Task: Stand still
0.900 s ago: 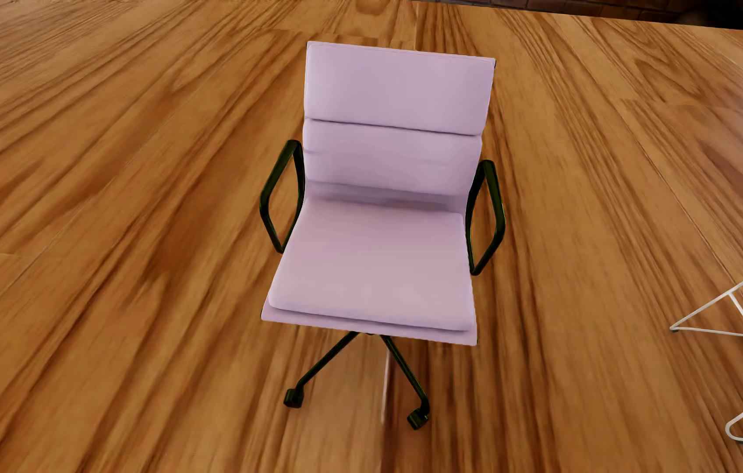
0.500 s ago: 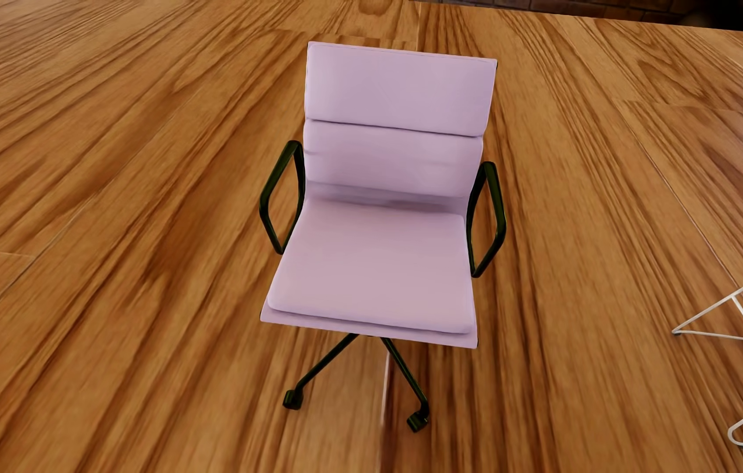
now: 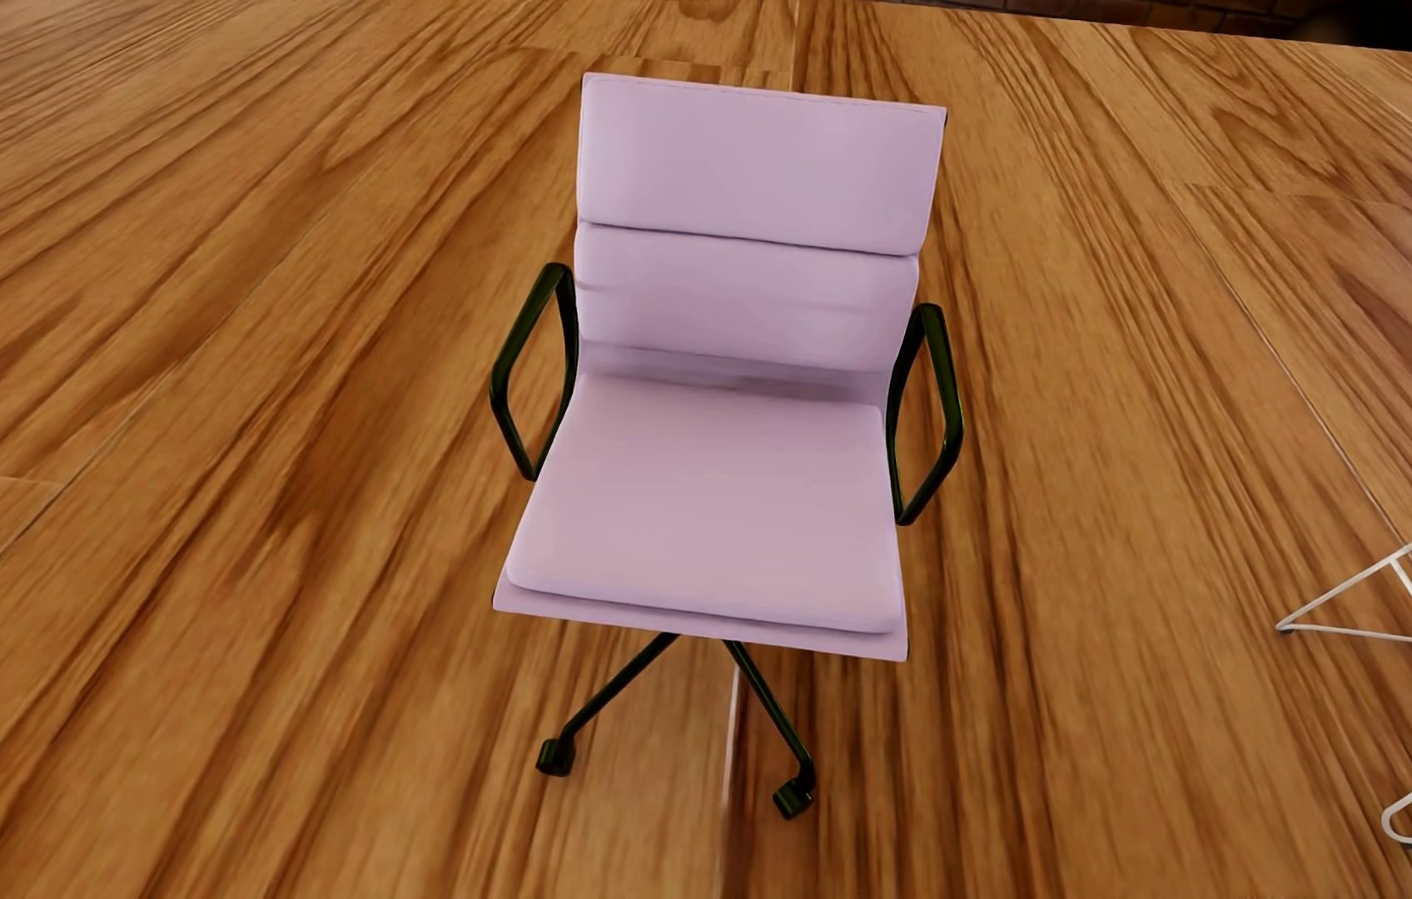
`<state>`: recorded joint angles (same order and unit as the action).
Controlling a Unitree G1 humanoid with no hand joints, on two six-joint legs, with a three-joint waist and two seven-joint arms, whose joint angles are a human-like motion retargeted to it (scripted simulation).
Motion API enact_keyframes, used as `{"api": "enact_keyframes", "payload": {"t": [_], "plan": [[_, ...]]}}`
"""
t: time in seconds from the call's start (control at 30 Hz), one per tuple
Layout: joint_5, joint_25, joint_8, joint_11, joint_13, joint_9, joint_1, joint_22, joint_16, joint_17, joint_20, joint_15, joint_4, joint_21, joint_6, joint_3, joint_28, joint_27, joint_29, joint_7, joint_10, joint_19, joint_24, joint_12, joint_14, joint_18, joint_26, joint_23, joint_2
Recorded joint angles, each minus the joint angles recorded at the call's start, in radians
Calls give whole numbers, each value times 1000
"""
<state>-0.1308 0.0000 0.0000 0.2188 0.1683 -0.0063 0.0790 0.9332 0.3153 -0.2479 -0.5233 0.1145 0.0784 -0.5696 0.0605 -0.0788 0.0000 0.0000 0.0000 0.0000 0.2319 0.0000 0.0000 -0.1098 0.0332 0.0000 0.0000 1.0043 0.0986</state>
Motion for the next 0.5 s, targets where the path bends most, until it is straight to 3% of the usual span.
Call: {"api": "enact_keyframes", "payload": {"t": [0.5], "plan": [[1,0,0,7,-6,2,5,-2,3,1,-12,8,2,3,0,2,0,0,0,0,4,0,0,6,8,0,0,-1,4]]}}
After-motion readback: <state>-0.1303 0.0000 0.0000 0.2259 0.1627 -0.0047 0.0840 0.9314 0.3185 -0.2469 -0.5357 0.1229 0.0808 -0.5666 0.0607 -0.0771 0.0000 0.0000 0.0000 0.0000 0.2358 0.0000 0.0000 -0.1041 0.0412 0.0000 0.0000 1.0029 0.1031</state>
